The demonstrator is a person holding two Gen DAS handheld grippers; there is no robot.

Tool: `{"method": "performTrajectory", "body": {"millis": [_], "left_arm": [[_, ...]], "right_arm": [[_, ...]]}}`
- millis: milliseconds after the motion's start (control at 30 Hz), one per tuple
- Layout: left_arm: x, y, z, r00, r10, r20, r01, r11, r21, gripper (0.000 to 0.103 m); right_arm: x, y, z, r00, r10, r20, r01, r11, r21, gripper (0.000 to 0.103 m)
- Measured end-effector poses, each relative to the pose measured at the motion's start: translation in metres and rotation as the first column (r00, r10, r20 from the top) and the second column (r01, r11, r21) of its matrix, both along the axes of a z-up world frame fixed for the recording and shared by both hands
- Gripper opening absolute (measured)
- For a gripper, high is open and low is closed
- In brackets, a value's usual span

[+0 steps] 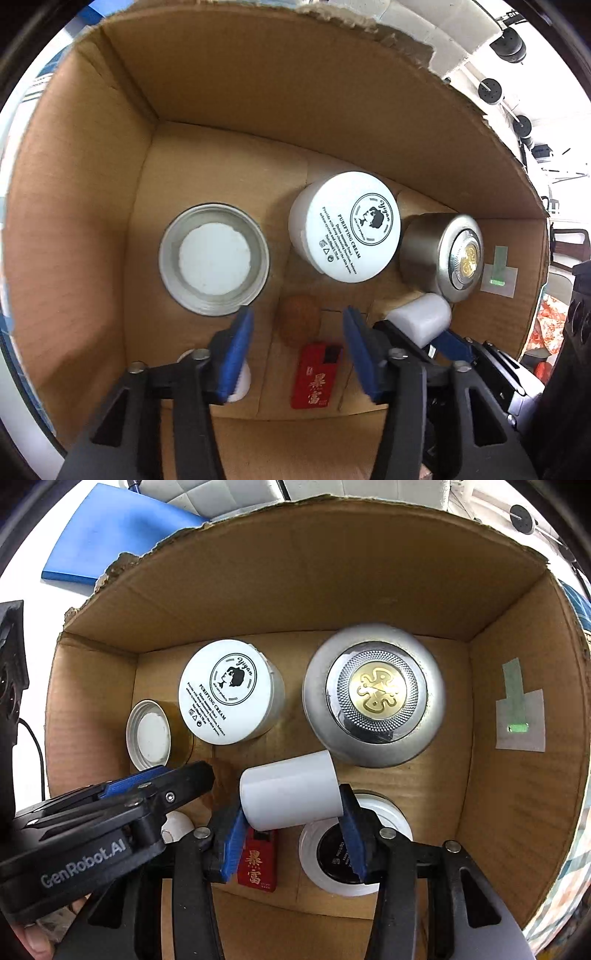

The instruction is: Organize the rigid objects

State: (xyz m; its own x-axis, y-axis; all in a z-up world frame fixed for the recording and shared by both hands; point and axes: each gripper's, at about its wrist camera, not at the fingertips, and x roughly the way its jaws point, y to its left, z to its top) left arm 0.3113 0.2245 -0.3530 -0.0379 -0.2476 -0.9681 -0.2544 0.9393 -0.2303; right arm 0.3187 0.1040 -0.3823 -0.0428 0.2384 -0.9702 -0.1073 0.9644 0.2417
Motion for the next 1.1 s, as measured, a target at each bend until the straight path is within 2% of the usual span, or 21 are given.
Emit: {"method": "performTrajectory", "body": {"millis": [167, 200, 267, 367, 500, 567, 633, 867, 1100], "left_arm": [[-0.010, -0.003, 0.019, 0.999, -0.016, 0.035, 0.014, 0.998, 0.054, 0.066], [-0.013, -0.003, 0.025, 0.999, -0.013, 0.044, 0.010, 0.998, 0.064, 0.074], [-0.020, -0.003, 0.034, 0.998, -0.004, 0.066, -0.001, 0.997, 0.073, 0.082], [-0.031, -0.003, 0.048, 0.995, -0.014, 0.104, 0.002, 0.994, 0.109, 0.085], [-0.045, -0.005, 0.067, 0.987, -0.042, 0.154, 0.017, 0.987, 0.162, 0.103], [-0.052, -0.005, 0.073, 0.985, -0.058, 0.161, 0.028, 0.982, 0.185, 0.103], [-0.047, -0.006, 0.078, 0.985, -0.066, 0.158, 0.033, 0.979, 0.199, 0.103], [-0.063, 0.005, 0.095, 0.980, -0.060, 0.192, 0.018, 0.977, 0.214, 0.103], [-0.079, -0.002, 0.117, 0.971, -0.068, 0.230, 0.016, 0.975, 0.220, 0.103]], "right_arm": [[0.002, -0.004, 0.010, 1.000, -0.017, 0.020, 0.017, 0.999, -0.038, 0.072], [0.001, -0.004, 0.012, 0.999, -0.015, 0.028, 0.017, 0.998, -0.058, 0.074], [-0.003, -0.005, 0.016, 0.999, -0.006, 0.039, 0.009, 0.997, -0.080, 0.075], [-0.012, -0.004, 0.023, 0.998, 0.007, 0.055, 0.001, 0.992, -0.129, 0.075], [-0.023, 0.003, 0.037, 0.996, 0.020, 0.081, -0.007, 0.987, -0.163, 0.081], [-0.027, 0.002, 0.043, 0.995, 0.021, 0.097, -0.004, 0.985, -0.172, 0.097], [-0.034, 0.005, 0.044, 0.994, 0.018, 0.111, 0.002, 0.984, -0.177, 0.103], [-0.046, -0.032, 0.074, 0.992, -0.008, 0.128, 0.031, 0.984, -0.174, 0.103], [-0.063, -0.047, 0.102, 0.988, -0.011, 0.157, 0.038, 0.985, -0.168, 0.103]]}}
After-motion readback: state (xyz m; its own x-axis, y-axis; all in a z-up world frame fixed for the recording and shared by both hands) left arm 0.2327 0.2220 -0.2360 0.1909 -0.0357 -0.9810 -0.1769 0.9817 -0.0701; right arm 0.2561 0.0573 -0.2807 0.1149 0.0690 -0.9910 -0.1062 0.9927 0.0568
